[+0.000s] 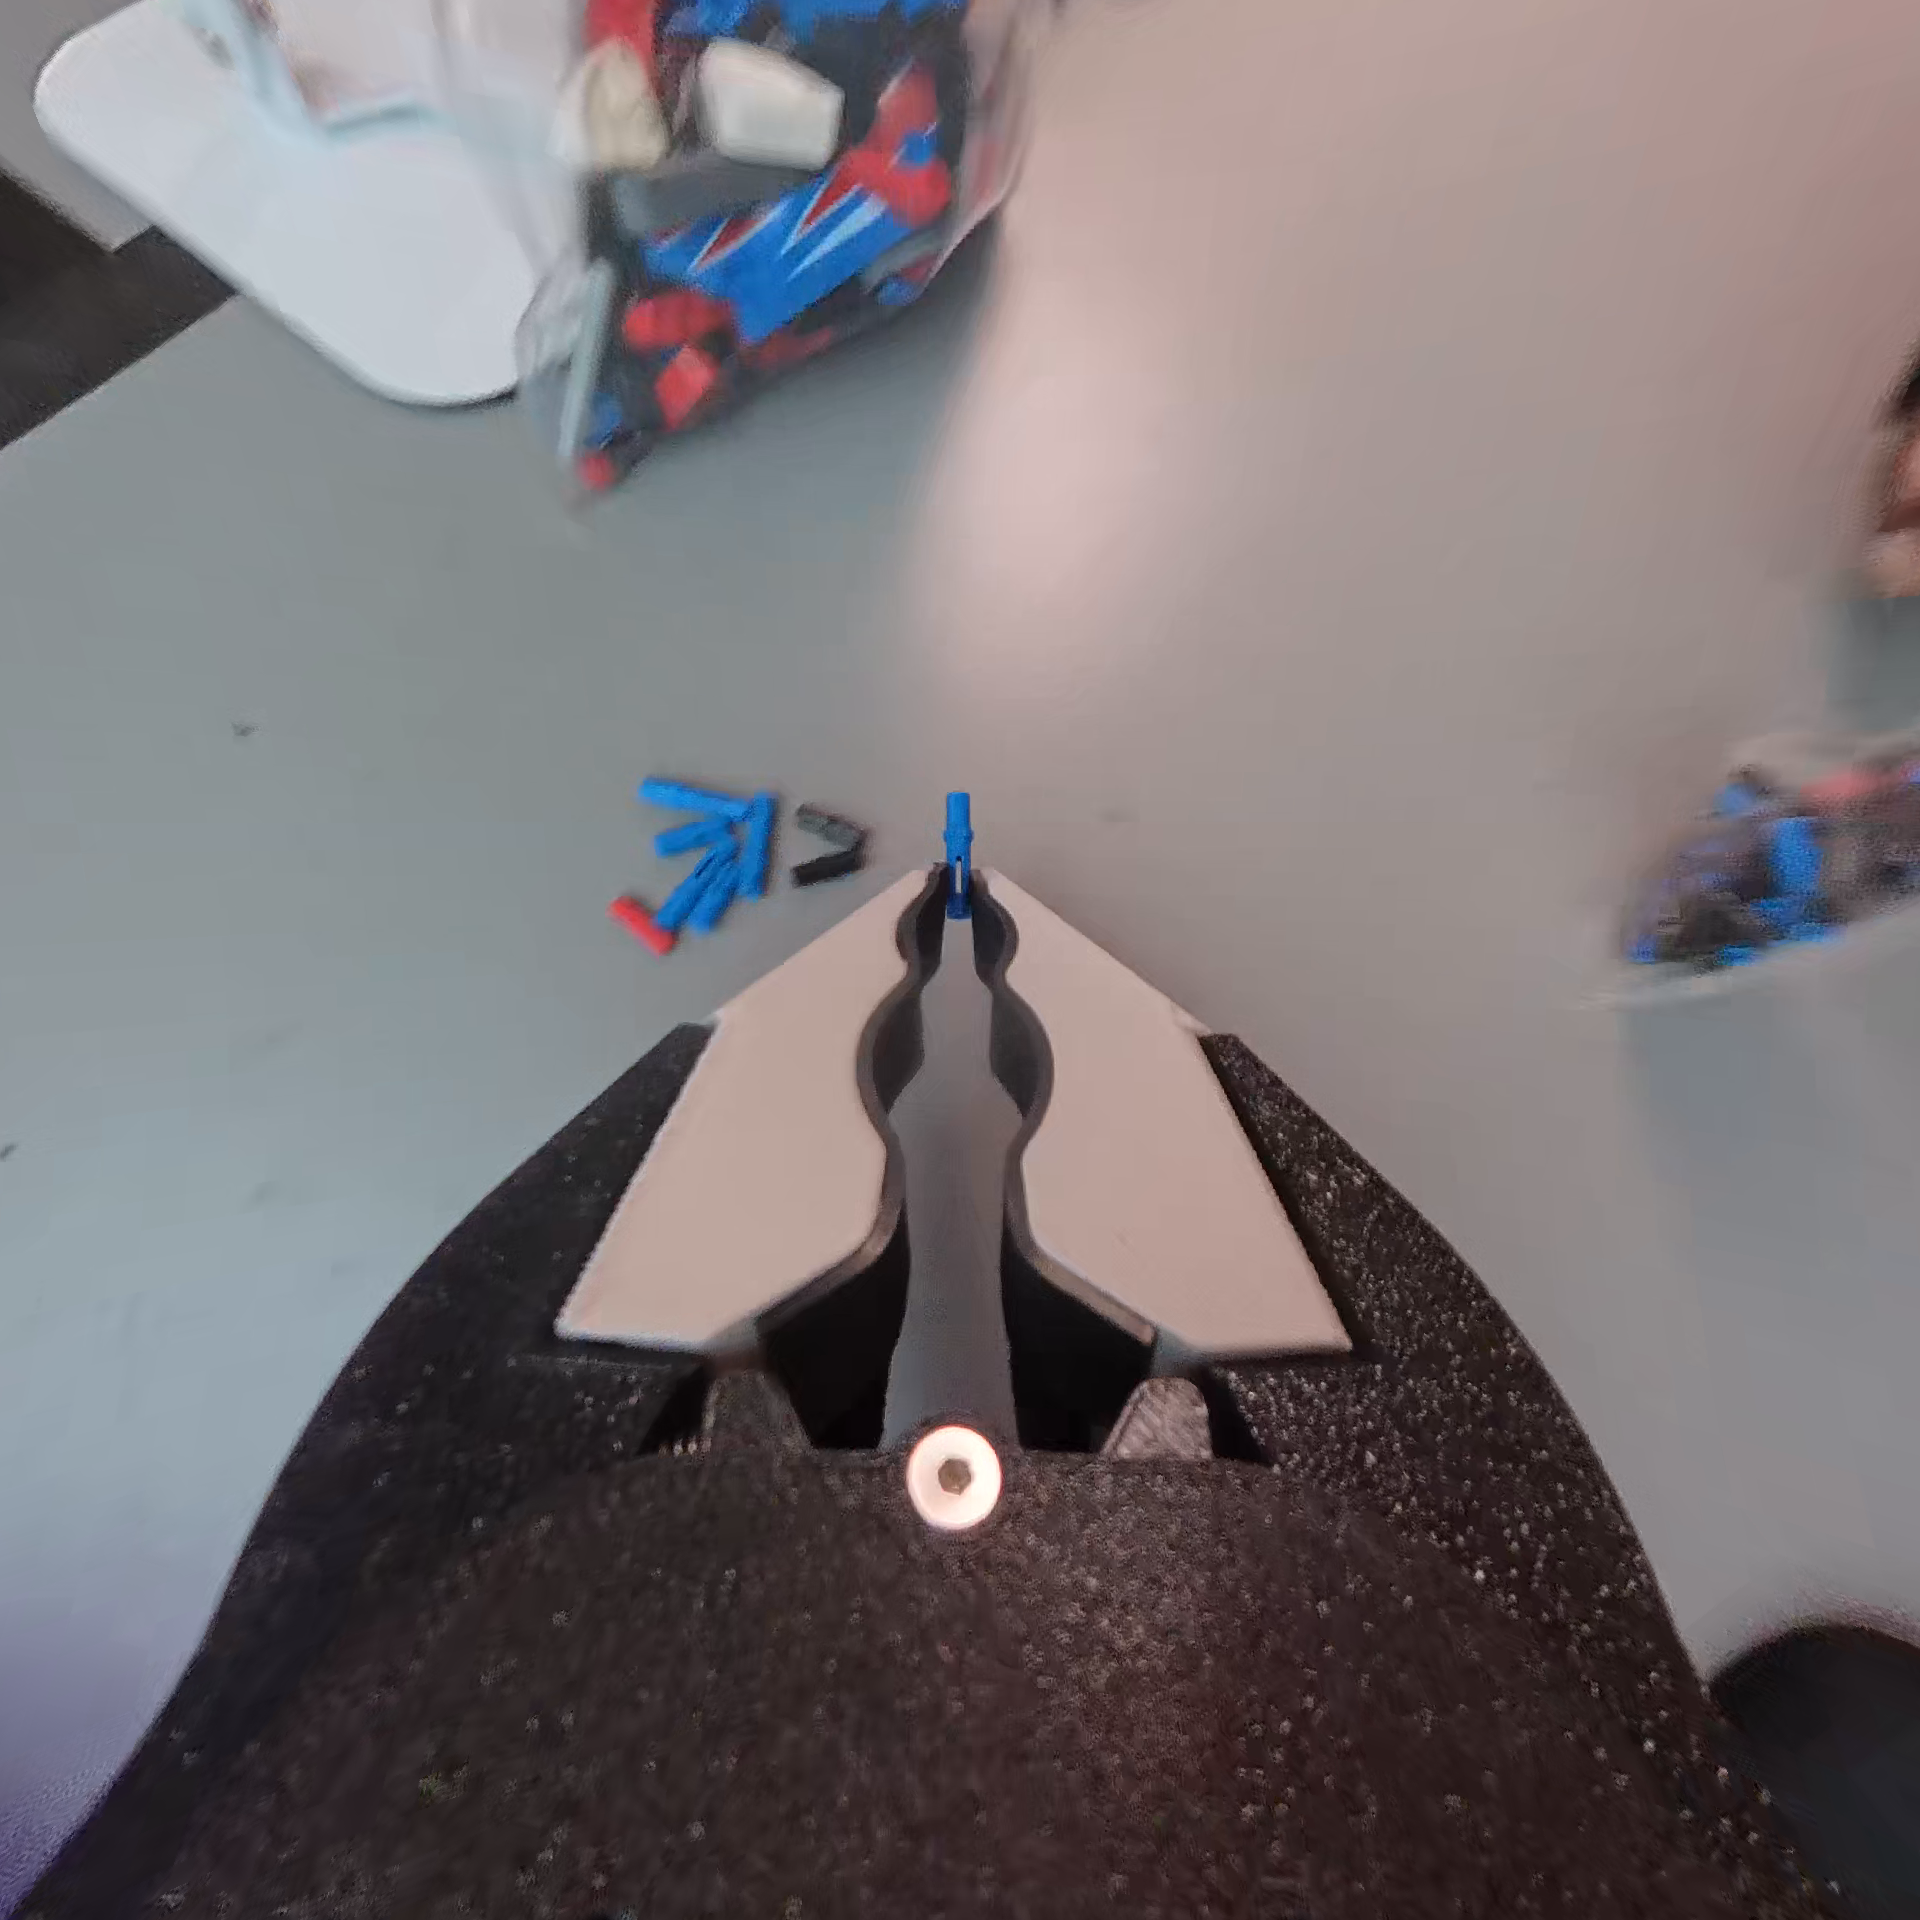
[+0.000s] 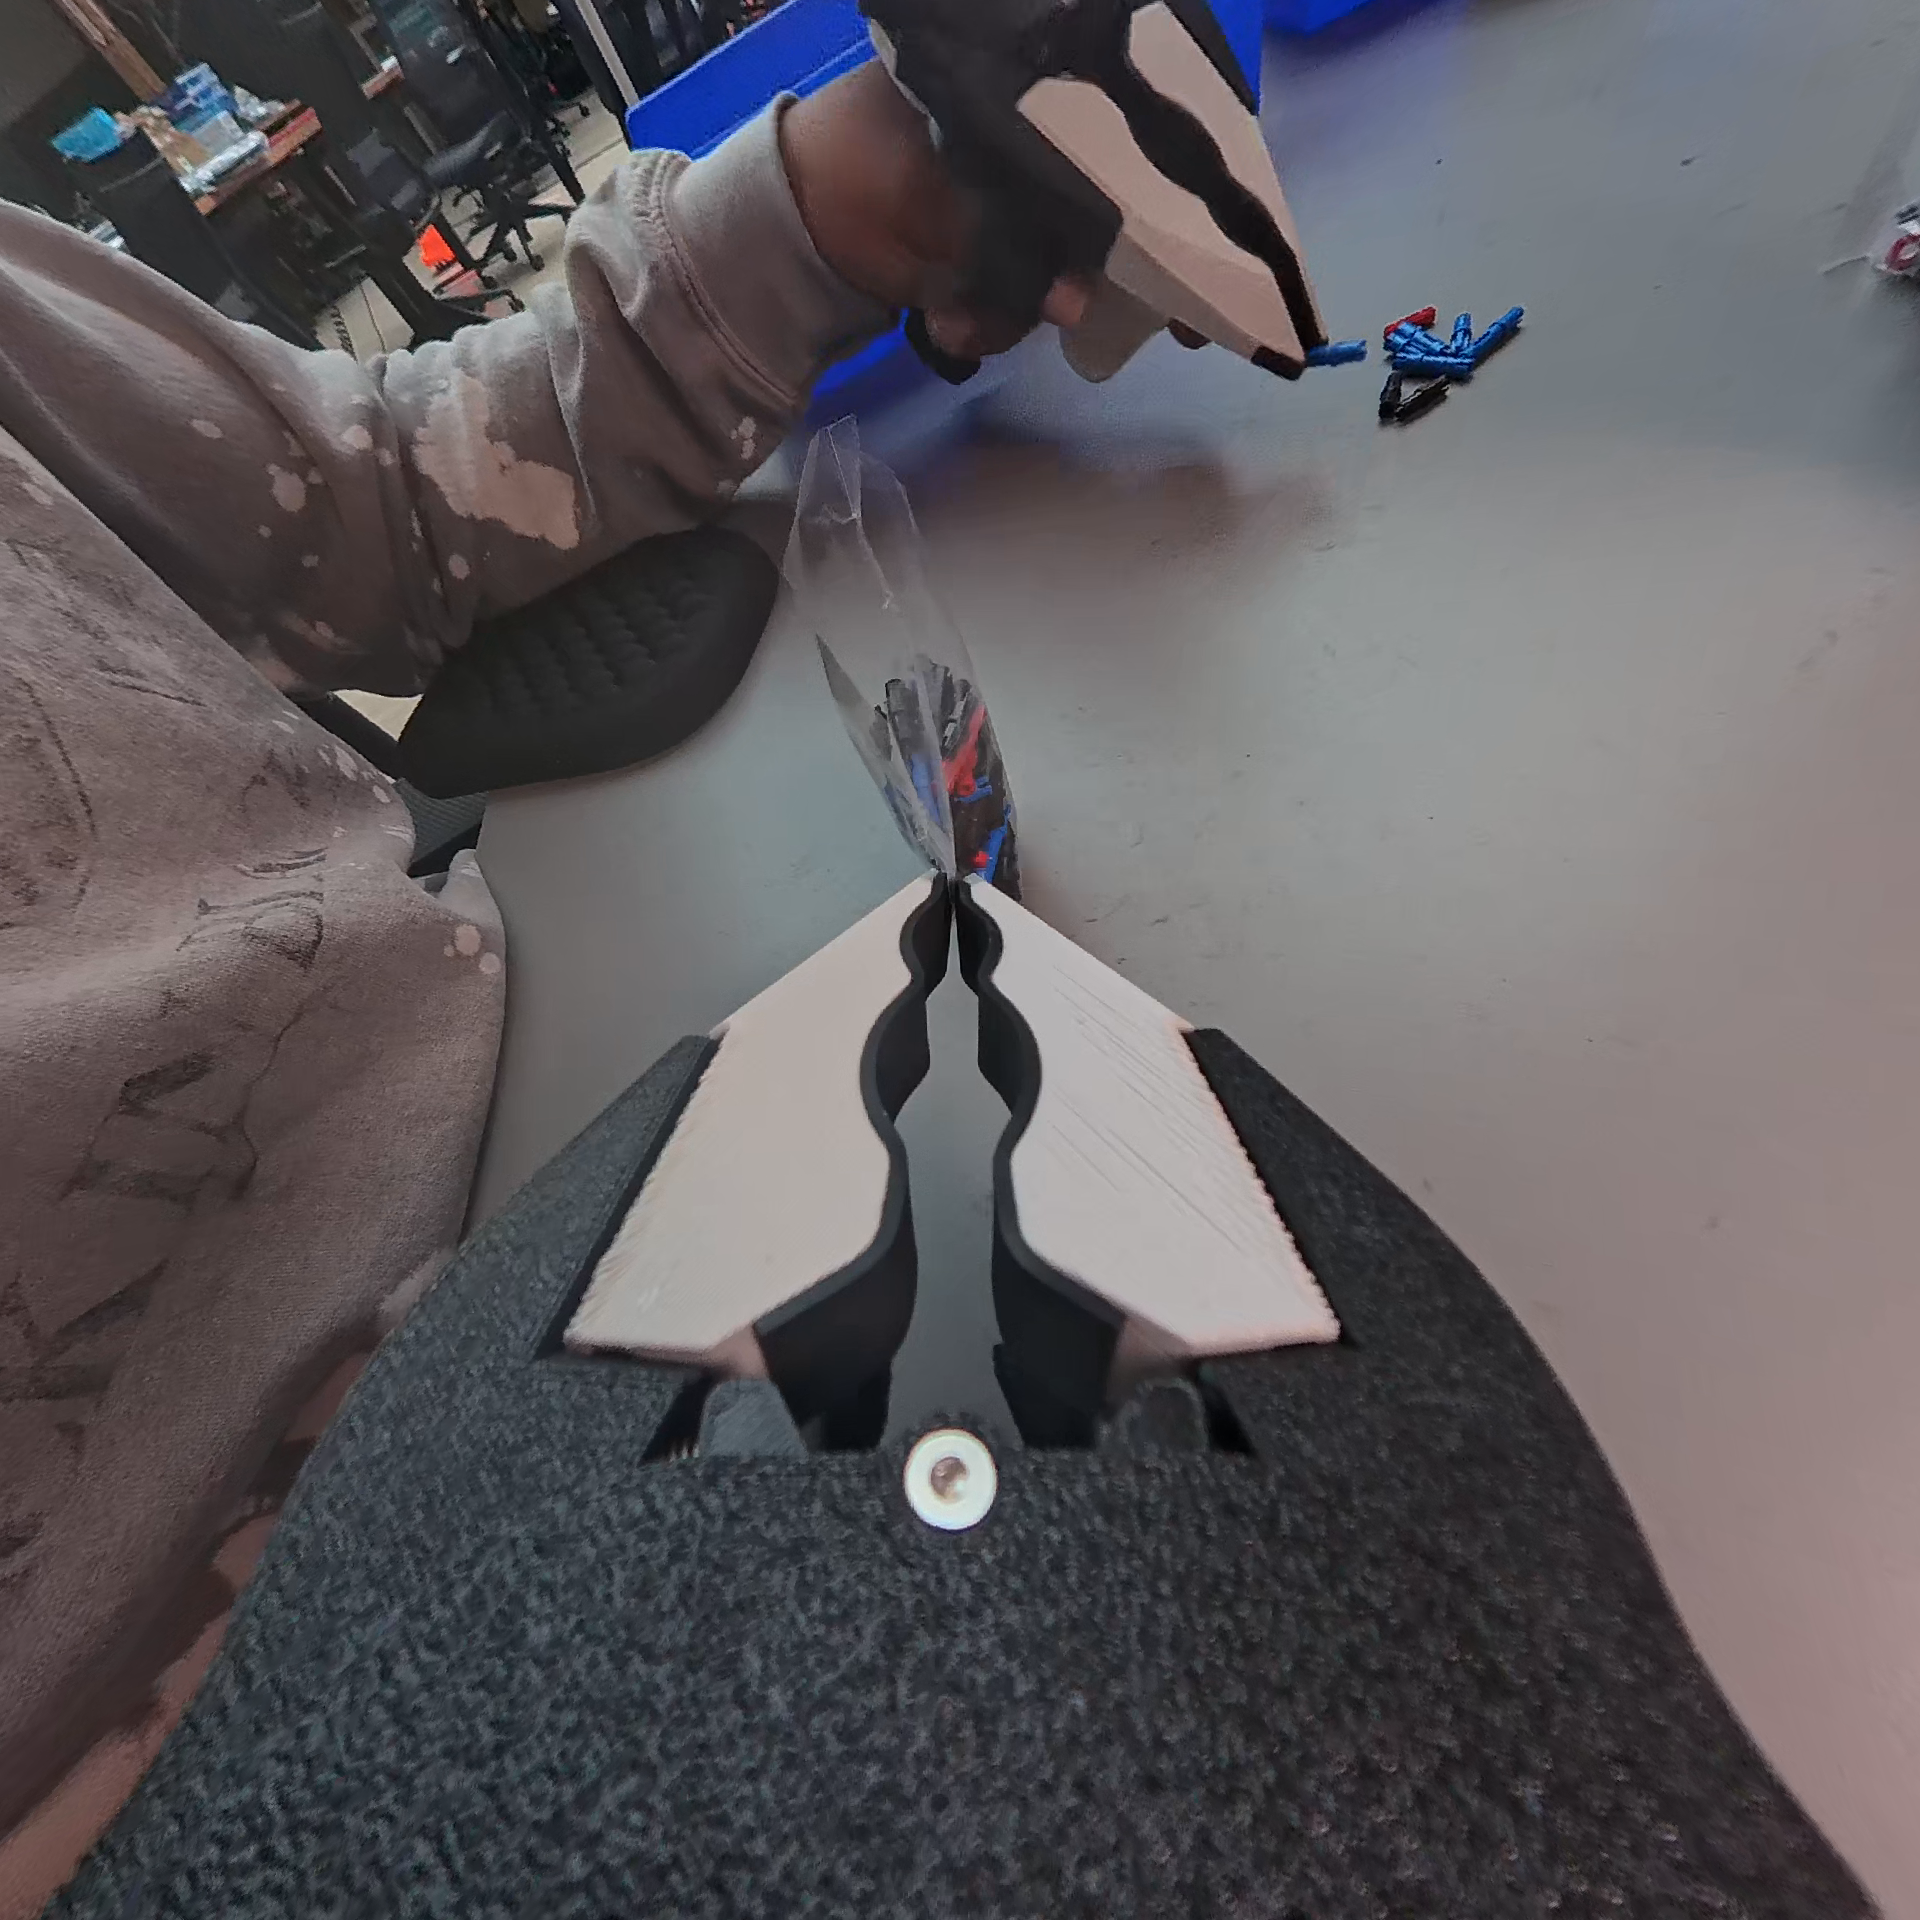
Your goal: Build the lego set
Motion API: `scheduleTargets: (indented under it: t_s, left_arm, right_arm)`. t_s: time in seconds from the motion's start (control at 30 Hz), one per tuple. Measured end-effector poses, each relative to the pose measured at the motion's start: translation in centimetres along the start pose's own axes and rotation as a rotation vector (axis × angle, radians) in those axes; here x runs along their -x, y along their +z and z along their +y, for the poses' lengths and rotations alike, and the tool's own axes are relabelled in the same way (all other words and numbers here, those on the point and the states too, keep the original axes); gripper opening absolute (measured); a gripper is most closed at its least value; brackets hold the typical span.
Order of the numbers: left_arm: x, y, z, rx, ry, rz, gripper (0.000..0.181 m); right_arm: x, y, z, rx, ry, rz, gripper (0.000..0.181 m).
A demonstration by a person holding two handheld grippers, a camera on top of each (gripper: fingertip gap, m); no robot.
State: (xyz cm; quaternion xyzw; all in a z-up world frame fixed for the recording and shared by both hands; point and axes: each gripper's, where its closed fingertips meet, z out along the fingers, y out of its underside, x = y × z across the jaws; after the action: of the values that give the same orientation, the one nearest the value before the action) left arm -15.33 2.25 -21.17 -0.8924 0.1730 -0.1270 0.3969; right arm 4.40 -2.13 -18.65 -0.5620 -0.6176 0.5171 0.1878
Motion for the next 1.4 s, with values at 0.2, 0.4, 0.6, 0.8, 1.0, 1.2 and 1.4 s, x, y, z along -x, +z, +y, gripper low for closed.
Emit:
scheduleTargets:
  t_s: [0.2, 0.4, 0.6, 0.8, 1.0, 1.2, 1.4]
  left_arm:
    - [-14.1, -4.2, -6.1, -0.2, 0.184, 0.468, 0.005]
    - [-16.7, -3.0, -5.0, -0.132, 0.229, 0.523, 0.022]
    - [-1.3, -1.7, -3.9, -0.175, -0.083, 0.018, 0.022]
    - [6.2, 0.0, 0.8, -0.047, -0.188, -0.193, 0.029]
    - [6.1, 1.5, 1.5, 0.038, -0.154, -0.163, 0.025]
    - [5.7, 1.4, 1.8, 0.065, -0.076, -0.169, 0.011]
    - [4.9, 1.0, 2.2, 0.094, -0.007, -0.176, 0.004]
  right_arm:
    - [-0.2, 0.1, -0.1, -0.004, 0.007, 0.007, 0.0]
    - [-0.1, 0.1, -0.1, -0.002, -0.006, 0.016, 0.0]
    - [0.0, 0.1, 0.0, 0.001, -0.006, 0.006, 0.0]
    - [0.1, 0.1, 0.0, 0.001, -0.006, -0.002, 0.0]
    - [0.1, 0.1, 0.0, 0.0, -0.001, -0.007, 0.0]
    - [0.1, 0.1, 0.0, 0.001, -0.001, -0.006, 0.0]
    - [0.1, 0.1, 0.0, 0.002, -0.002, -0.005, 0.0]
